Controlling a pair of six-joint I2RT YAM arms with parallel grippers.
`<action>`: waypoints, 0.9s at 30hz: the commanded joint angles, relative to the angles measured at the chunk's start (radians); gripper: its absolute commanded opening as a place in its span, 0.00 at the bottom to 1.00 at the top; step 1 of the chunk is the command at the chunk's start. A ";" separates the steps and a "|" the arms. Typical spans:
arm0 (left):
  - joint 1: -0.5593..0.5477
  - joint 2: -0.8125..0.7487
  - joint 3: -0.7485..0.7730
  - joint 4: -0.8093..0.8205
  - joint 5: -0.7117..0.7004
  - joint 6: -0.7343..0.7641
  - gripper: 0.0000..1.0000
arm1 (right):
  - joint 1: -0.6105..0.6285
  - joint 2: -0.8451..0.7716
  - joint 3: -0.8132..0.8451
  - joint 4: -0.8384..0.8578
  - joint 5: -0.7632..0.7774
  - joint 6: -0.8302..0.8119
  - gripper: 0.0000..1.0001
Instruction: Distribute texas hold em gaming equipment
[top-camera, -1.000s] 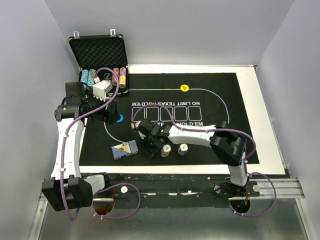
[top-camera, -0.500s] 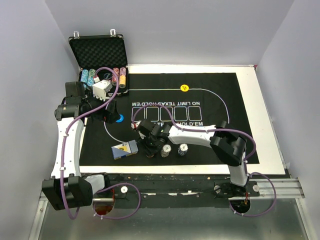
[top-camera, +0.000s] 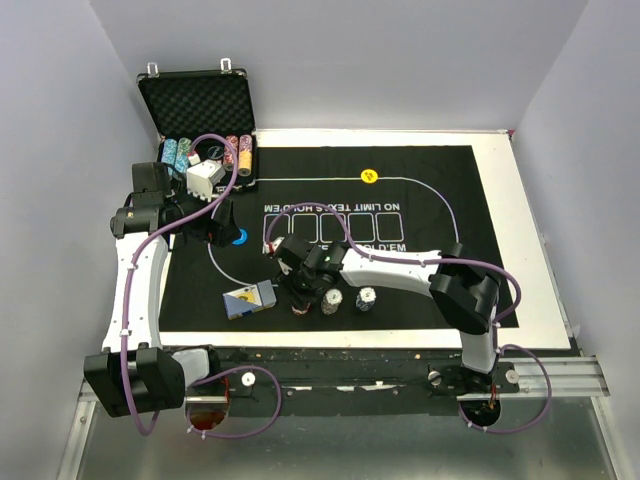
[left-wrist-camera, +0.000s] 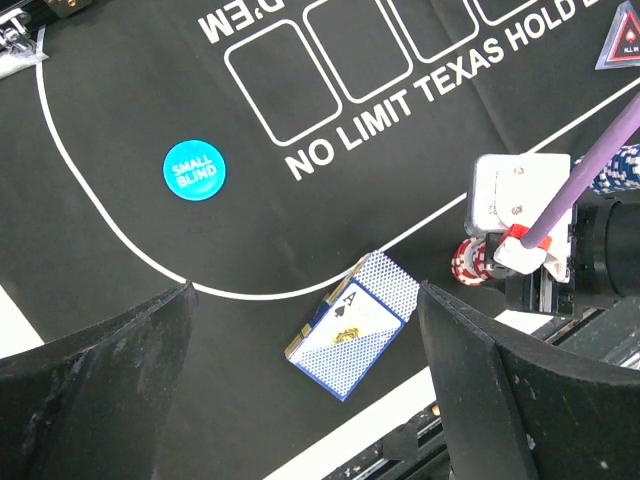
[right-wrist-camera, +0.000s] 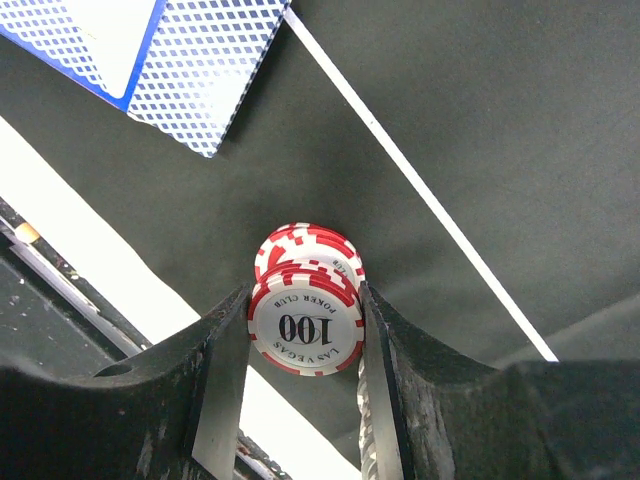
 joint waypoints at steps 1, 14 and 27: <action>0.009 -0.010 0.008 0.002 0.015 0.010 0.99 | 0.008 -0.033 0.032 -0.014 -0.027 0.010 0.52; 0.009 -0.033 -0.012 0.005 0.005 0.026 0.99 | 0.009 0.019 0.055 -0.018 -0.041 0.002 0.53; 0.009 -0.044 -0.014 0.006 0.001 0.039 0.99 | 0.009 0.043 0.021 -0.005 -0.053 -0.001 0.57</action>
